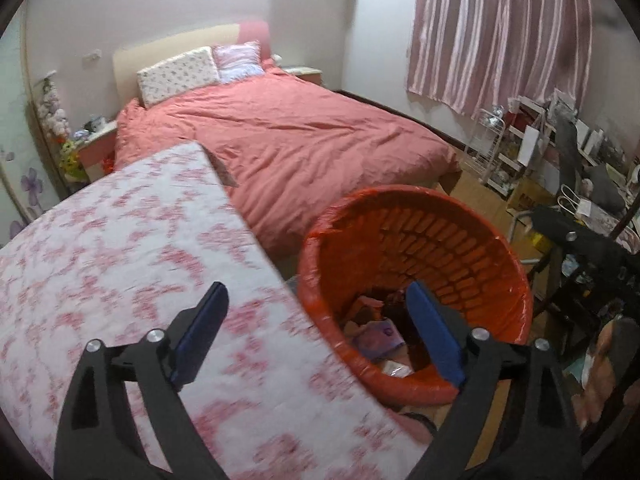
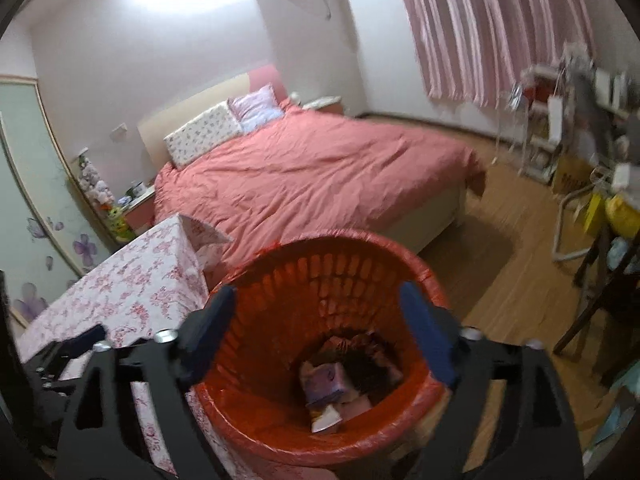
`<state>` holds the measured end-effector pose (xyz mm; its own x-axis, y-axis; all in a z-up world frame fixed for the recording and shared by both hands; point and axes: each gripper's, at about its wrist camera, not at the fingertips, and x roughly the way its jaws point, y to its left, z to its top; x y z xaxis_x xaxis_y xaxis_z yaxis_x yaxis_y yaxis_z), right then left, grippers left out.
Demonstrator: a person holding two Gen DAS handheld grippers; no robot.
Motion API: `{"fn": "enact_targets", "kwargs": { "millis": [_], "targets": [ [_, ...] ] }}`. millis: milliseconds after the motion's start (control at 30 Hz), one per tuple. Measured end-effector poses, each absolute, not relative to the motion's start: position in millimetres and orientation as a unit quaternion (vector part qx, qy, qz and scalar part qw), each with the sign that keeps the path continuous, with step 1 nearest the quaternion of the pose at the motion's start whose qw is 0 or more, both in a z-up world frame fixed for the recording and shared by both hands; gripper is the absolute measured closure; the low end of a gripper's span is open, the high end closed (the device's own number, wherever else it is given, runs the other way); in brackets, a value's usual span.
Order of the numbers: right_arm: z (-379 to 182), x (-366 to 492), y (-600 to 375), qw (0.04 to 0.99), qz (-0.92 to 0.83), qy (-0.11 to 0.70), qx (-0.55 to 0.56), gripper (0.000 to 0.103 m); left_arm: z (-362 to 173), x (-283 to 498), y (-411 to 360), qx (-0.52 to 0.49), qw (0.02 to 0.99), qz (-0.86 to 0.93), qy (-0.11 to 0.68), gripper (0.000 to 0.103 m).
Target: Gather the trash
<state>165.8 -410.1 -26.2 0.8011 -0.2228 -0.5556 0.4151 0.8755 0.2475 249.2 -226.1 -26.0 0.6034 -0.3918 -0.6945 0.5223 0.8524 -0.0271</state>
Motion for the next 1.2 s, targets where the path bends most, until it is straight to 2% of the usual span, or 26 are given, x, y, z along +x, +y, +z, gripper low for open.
{"fn": "enact_targets", "kwargs": {
  "millis": [100, 233, 467, 633, 767, 1000, 1200],
  "targets": [
    [-13, 151, -396, 0.938, -0.203, 0.243, 0.143, 0.002, -12, 230, -200, 0.089, 0.907, -0.232, 0.339, 0.005],
    [7, 127, -367, 0.94, -0.239, 0.227, 0.086, 0.002, 8, 200, -165, 0.088, 0.927, -0.194, 0.31, 0.004],
    [26, 89, -329, 0.951, -0.222, 0.208, 0.056, 0.002, 20, 147, -97, 0.061, 0.945, -0.148, 0.287, 0.004],
    [34, 48, -296, 0.965, -0.224, 0.134, 0.023, 0.002, 21, 104, -56, 0.036, 0.958, -0.108, 0.264, 0.004],
    [30, 31, -276, 0.957, -0.27, 0.107, 0.005, 0.002, 16, 72, -34, 0.02, 0.965, -0.077, 0.25, 0.004],
    [13, 13, -263, 0.952, -0.275, 0.129, 0.039, 0.002, 7, 37, -12, -0.004, 0.969, -0.048, 0.241, 0.004],
    [-3, 12, -255, 0.95, -0.234, 0.2, 0.051, 0.002, 6, 25, -8, -0.009, 0.971, -0.041, 0.236, 0.004]
  ]
}}
